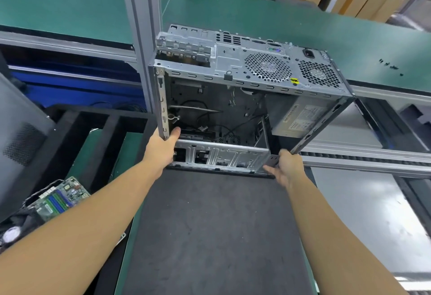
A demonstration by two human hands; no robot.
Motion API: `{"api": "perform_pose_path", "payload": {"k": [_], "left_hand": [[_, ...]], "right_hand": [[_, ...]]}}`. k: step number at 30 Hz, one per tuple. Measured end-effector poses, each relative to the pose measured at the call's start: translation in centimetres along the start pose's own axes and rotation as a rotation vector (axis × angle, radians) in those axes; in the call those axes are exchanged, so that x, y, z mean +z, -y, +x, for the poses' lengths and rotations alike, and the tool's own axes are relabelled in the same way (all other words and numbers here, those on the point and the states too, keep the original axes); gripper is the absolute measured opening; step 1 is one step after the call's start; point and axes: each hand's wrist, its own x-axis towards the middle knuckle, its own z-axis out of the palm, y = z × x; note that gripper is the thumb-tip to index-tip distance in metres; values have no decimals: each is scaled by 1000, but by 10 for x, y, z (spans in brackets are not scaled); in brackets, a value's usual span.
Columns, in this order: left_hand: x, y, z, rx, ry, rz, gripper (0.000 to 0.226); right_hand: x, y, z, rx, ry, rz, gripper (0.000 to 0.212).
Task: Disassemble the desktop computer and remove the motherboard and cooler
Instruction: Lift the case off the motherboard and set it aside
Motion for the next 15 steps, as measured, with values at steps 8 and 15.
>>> {"api": "perform_pose_path", "payload": {"k": [8,15], "left_hand": [[-31,17,-29,15,166,353,88],[-150,71,-60,5,-107,876,54]], "right_hand": [[6,-38,-34,-58,-320,-78,67],[77,-156,-113,-27,171,-389,13]]}}
